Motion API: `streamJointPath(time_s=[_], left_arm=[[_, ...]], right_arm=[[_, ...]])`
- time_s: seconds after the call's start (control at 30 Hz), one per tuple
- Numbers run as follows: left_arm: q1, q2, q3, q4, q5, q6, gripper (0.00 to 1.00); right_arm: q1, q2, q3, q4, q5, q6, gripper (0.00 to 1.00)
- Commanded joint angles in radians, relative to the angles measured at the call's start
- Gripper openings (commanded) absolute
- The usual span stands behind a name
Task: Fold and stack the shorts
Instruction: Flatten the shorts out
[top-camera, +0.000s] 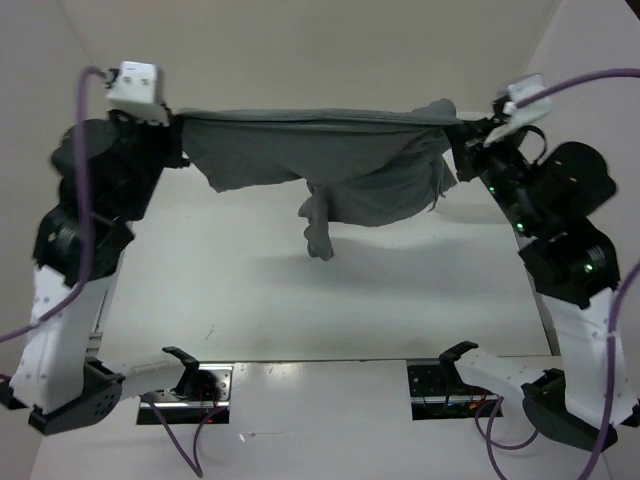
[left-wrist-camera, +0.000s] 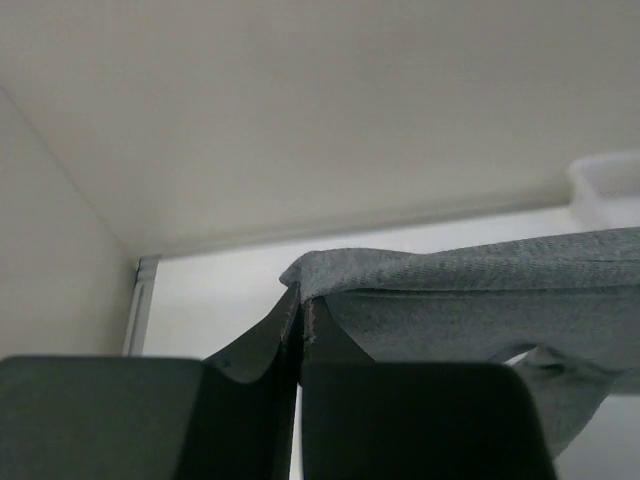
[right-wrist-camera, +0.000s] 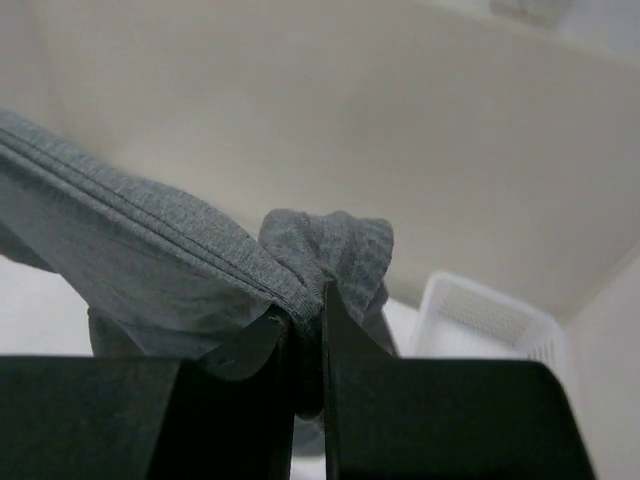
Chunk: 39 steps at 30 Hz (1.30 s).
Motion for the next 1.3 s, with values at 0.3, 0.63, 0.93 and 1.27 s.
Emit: streamJointPath(time_s=[0.3,0.63,0.93,1.27], left_arm=[[0.053,-0.195,-0.102,0.050,-0.017,0.012,0.00],[0.047,-0.008,-0.527,0.337,0.096,0.012,0.00],[0.266,0.475,-0.368,0.403,0.291,0.012,0.00],[0.364,0.906,0.075,0.256,0.322,0.012,0.00]], right_arm=[[-0.081,-0.073,-0.005,-0.024,-0.229,0.157,0.00],[-0.081,0.126,-0.442,0.252,-0.138,0.137,0.00],[-0.107,0.514,-0.421,0.381,-0.084,0.125,0.00],[-0.154,0.902,-0.064,0.365,-0.015,0.218,0.07]])
